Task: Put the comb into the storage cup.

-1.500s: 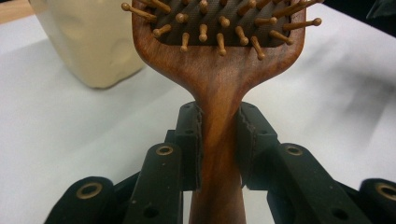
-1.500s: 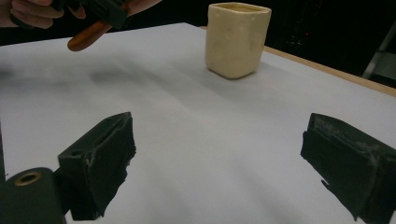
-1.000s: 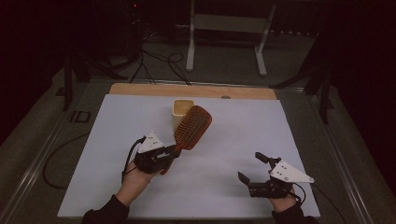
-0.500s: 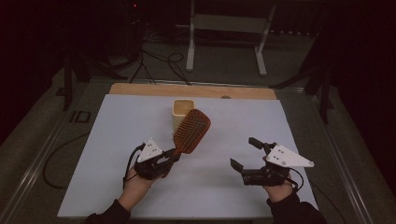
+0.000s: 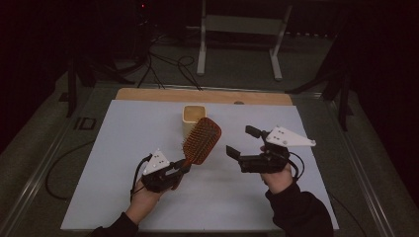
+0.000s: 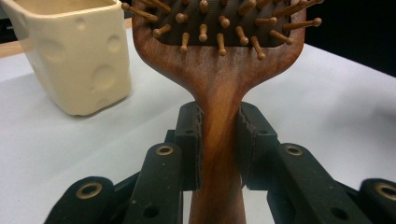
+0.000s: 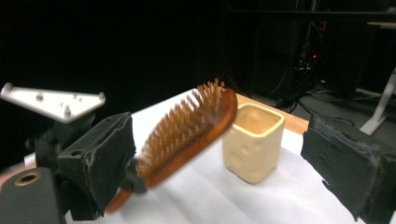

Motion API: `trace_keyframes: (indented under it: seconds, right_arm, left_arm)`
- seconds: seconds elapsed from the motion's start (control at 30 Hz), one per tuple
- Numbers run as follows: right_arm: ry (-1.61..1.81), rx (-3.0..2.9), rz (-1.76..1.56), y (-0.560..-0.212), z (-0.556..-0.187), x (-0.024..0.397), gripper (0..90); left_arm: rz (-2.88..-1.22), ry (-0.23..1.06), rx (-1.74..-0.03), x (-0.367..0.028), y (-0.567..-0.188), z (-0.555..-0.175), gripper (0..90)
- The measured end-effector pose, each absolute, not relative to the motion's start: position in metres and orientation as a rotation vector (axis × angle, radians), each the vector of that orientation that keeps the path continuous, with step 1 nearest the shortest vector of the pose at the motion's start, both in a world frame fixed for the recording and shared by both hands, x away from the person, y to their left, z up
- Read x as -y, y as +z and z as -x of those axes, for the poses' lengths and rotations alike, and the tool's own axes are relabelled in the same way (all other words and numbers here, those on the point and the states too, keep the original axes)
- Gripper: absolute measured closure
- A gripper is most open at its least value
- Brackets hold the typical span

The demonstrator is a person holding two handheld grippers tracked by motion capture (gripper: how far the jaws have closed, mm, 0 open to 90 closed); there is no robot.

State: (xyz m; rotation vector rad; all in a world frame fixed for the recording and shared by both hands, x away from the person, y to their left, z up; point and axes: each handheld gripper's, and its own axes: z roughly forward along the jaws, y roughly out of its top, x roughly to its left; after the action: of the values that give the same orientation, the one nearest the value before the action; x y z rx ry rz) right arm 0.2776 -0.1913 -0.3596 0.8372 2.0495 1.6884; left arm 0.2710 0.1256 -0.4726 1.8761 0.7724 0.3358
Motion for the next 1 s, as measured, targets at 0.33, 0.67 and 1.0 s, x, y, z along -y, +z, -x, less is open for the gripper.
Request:
trace_keyframes:
  seconds: [0.33,0.67,1.0]
  right_arm:
    - [1.745,-2.081,-1.124,-0.372,-0.315,0.162,8.8]
    - [1.810,-2.125,-1.228,-0.384,-0.324,0.140,8.8]
    - [1.843,-2.160,-1.364,-0.396,-0.323,0.123,24.2]
  left_arm:
    - [-1.864,0.339,-0.764,-0.126,-0.473,-0.270,73.5]
    - [-1.861,0.344,-0.755,-0.124,-0.474,-0.270,73.5]
    - [-1.835,0.343,-0.762,-0.124,-0.475,-0.271,73.5]
